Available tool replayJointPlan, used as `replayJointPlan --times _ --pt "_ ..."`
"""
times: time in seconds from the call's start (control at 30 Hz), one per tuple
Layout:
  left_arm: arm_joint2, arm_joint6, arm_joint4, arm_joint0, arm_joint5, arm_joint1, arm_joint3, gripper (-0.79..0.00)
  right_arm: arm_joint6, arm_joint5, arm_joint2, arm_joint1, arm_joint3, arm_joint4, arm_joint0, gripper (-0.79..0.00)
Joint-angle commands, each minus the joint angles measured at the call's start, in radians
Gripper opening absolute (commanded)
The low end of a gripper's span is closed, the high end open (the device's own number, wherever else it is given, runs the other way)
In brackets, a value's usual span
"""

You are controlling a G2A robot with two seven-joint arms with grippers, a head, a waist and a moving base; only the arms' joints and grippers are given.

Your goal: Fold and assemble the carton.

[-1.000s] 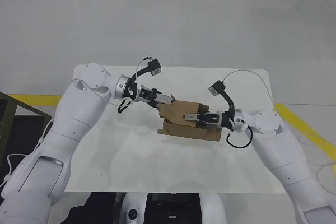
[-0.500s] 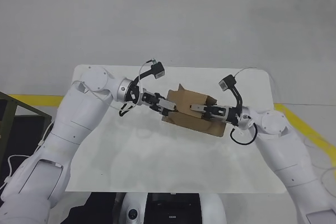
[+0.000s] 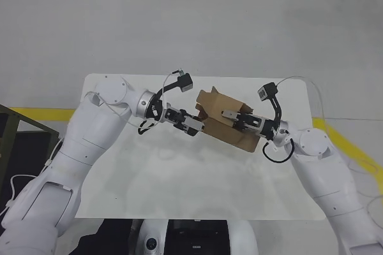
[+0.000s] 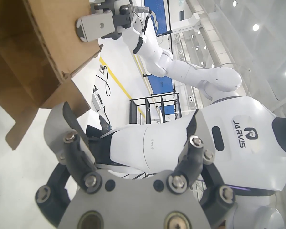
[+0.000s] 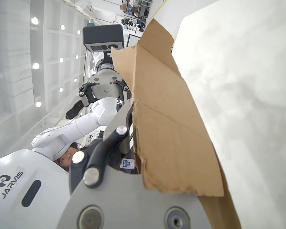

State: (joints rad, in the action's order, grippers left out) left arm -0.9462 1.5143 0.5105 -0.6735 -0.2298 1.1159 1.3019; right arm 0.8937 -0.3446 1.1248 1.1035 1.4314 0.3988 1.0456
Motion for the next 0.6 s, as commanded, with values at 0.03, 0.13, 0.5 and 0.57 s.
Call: replayJointPlan --times 0.03,0.13,0.5,0.57 --pt "0.012 0.001 -0.001 0.004 0.002 0.003 0.002 0.0 -0.02 0.0 0.006 0.0 0.007 -0.005 0.006 -0.785" --pt "0.022 0.005 0.0 0.008 0.003 0.006 0.003 0.0 -0.035 0.005 0.01 0.001 0.018 -0.014 0.009 -0.785" --pt "0.048 0.005 0.006 0.027 0.003 0.016 -0.017 0.0 -0.043 0.003 -0.006 0.007 0.074 -0.024 0.021 -0.785" --pt "0.052 0.005 0.007 0.03 0.002 0.018 -0.02 0.0 -0.039 0.003 -0.013 0.009 0.078 -0.023 0.022 -0.785"
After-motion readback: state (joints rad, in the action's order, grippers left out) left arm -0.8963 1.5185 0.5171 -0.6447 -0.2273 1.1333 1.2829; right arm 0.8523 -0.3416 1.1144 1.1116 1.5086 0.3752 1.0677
